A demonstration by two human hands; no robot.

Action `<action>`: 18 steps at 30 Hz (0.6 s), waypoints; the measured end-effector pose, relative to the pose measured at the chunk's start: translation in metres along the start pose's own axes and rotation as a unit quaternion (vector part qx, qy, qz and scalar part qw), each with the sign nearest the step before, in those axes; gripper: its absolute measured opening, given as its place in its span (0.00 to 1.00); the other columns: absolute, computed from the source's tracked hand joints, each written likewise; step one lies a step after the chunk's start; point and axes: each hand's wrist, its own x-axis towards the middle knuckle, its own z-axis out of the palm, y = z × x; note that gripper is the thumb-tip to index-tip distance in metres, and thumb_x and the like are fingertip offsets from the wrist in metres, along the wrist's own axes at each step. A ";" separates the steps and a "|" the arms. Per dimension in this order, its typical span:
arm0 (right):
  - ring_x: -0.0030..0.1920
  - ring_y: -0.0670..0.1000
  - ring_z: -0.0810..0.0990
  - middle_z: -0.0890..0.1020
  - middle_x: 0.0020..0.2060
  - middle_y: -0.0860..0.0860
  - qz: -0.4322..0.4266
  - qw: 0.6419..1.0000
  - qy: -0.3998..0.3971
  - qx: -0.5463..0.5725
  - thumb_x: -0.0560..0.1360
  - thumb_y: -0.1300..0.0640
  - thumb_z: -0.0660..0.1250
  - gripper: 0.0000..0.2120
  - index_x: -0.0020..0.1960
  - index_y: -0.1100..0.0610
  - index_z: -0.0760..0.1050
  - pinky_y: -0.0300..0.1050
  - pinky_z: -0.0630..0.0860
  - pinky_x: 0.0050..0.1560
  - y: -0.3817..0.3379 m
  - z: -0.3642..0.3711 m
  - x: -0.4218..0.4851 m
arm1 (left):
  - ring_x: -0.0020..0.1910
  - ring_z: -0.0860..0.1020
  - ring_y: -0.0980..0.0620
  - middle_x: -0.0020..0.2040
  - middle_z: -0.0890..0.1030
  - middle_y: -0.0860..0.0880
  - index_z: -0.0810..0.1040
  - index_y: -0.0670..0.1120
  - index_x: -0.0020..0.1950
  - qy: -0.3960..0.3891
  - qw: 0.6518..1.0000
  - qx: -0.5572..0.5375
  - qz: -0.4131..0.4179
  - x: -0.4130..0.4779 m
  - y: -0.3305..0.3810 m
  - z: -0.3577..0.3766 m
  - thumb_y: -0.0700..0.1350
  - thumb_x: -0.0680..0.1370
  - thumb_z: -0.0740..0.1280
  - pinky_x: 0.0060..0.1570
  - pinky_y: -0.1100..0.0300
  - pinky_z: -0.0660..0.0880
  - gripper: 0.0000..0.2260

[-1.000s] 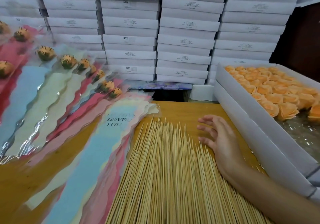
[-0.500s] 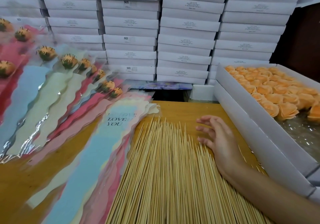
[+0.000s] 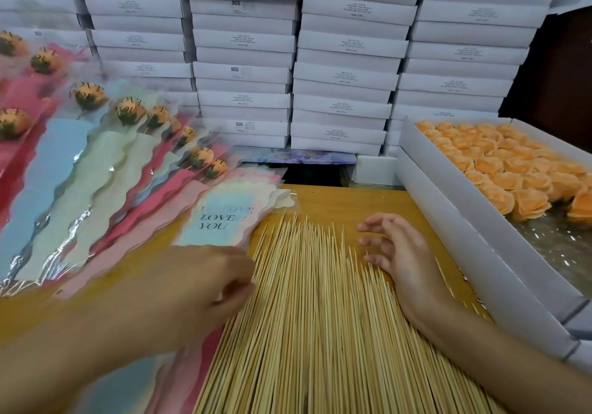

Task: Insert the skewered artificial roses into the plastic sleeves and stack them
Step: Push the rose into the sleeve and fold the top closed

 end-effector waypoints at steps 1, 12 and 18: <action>0.36 0.44 0.82 0.85 0.37 0.47 -0.001 1.000 -0.003 -0.002 0.83 0.61 0.53 0.14 0.47 0.57 0.77 0.36 0.78 0.34 0.000 0.000 0.000 | 0.31 0.71 0.59 0.33 0.71 0.58 0.66 0.54 0.36 -0.004 1.000 -0.017 0.014 0.005 0.011 0.009 0.60 0.78 0.49 0.29 0.67 0.66 0.17; 0.36 0.46 0.81 0.85 0.39 0.50 -0.004 0.998 -0.046 -0.042 0.83 0.62 0.54 0.15 0.44 0.57 0.77 0.40 0.76 0.37 -0.001 0.002 -0.003 | 0.34 0.71 0.56 0.34 0.71 0.56 0.65 0.53 0.36 0.016 0.996 -0.089 -0.011 0.017 0.020 0.060 0.55 0.81 0.53 0.32 0.66 0.66 0.14; 0.41 0.45 0.81 0.84 0.41 0.47 -0.103 0.974 -0.120 -0.160 0.82 0.64 0.56 0.13 0.46 0.55 0.77 0.37 0.76 0.41 -0.016 0.009 -0.022 | 0.30 0.67 0.60 0.32 0.67 0.58 0.59 0.57 0.34 0.010 0.997 -0.077 -0.005 0.017 0.022 0.064 0.53 0.81 0.55 0.29 0.69 0.59 0.16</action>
